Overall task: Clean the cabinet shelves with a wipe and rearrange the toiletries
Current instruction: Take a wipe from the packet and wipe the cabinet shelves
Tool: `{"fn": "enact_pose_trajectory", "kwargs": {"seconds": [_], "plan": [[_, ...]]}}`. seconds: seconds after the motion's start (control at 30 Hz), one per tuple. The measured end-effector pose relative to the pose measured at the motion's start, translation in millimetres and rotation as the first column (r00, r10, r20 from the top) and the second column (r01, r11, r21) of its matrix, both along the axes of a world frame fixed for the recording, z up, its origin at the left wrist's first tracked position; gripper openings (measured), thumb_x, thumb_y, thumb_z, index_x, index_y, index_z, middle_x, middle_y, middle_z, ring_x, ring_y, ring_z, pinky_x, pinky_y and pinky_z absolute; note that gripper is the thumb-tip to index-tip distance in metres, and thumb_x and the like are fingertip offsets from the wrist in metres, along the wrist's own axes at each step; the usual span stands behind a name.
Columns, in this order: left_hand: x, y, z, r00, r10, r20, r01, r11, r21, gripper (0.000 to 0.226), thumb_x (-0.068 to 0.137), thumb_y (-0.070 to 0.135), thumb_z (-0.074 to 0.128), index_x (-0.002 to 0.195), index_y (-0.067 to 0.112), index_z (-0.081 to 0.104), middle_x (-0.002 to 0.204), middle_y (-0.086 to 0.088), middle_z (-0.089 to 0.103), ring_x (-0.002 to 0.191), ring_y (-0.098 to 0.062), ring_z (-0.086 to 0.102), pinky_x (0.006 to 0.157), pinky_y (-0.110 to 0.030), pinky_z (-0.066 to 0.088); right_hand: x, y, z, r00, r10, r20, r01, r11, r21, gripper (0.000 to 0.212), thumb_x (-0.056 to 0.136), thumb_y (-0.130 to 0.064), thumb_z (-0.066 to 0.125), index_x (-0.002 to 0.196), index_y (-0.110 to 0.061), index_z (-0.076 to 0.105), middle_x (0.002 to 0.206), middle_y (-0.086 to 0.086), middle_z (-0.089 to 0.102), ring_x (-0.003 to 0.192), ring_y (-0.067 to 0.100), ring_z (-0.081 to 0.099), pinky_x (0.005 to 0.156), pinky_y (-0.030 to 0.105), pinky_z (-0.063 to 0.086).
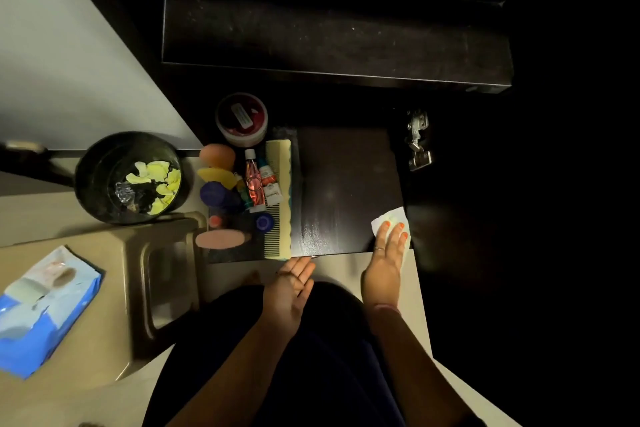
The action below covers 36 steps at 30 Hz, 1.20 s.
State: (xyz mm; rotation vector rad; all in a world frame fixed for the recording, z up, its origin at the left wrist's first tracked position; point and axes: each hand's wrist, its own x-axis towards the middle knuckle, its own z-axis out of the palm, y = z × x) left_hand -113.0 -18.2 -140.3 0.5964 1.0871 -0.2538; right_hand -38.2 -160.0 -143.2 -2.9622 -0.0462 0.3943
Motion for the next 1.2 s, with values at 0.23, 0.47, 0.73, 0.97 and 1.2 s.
{"fn": "enact_pose_trajectory", "kwargs": {"seconds": [0.23, 0.47, 0.73, 0.97, 1.2], "plan": [[2, 5, 18, 0.991, -0.071, -0.116, 0.070, 0.997, -0.014, 0.049, 0.094, -0.003, 0.017, 0.123, 0.014, 0.052, 0.138, -0.008, 0.051, 0.129, -0.020, 0.045, 0.102, -0.029, 0.033, -50, 32, 4, 0.763, 0.646, -0.016, -0.636, 0.747, -0.196, 0.065, 0.088, 0.002, 0.031, 0.145, 0.006, -0.001, 0.154, 0.027, 0.010, 0.143, 0.039, 0.010, 0.118, 0.042, 0.016], [-24, 20, 40, 0.992, -0.124, -0.037, 0.121, 0.991, -0.056, 0.045, 0.096, -0.002, 0.018, 0.141, -0.007, 0.021, 0.150, -0.026, 0.014, 0.139, -0.040, -0.002, 0.116, -0.037, 0.000, -46, 14, 65, 0.896, -0.018, -0.443, 0.255, 0.838, 0.481, 0.048, 0.084, 0.013, 0.044, 0.126, -0.005, 0.058, 0.134, 0.011, 0.055, 0.120, 0.019, 0.055, 0.105, 0.019, 0.036], [-34, 36, 117, 0.959, -0.266, 0.095, 0.254, 0.960, 0.122, 0.025, 0.095, 0.014, 0.045, 0.114, 0.012, 0.061, 0.112, -0.005, 0.068, 0.095, -0.016, 0.065, 0.077, -0.024, 0.047, 32, 38, 195, 0.763, -0.122, -0.635, 0.645, 0.083, 0.759, 0.028, 0.088, 0.001, 0.049, 0.107, -0.010, 0.066, 0.099, 0.012, 0.072, 0.087, 0.025, 0.068, 0.078, 0.035, 0.055], [-18, 74, 199, 0.901, -0.382, 0.206, 0.255, 0.850, 0.461, 0.020, 0.092, 0.011, 0.050, 0.103, 0.014, 0.066, 0.100, -0.001, 0.071, 0.089, -0.013, 0.065, 0.077, -0.025, 0.051, 82, 85, 300, 0.966, -0.011, -0.260, 0.260, 0.088, 0.962, 0.026, 0.087, 0.000, 0.050, 0.103, -0.012, 0.066, 0.103, 0.011, 0.069, 0.091, 0.023, 0.066, 0.082, 0.036, 0.054], [-24, 95, 221, 0.930, -0.308, 0.201, 0.167, 0.841, 0.514, 0.016, 0.087, 0.012, 0.057, 0.099, 0.017, 0.067, 0.101, -0.004, 0.072, 0.089, -0.014, 0.065, 0.069, -0.022, 0.052, 142, 147, 322, 0.810, -0.063, 0.583, -0.437, 0.598, 0.672, 0.029, 0.086, 0.004, 0.041, 0.107, 0.006, 0.061, 0.105, 0.025, 0.061, 0.097, 0.027, 0.058, 0.089, 0.031, 0.043]]}}
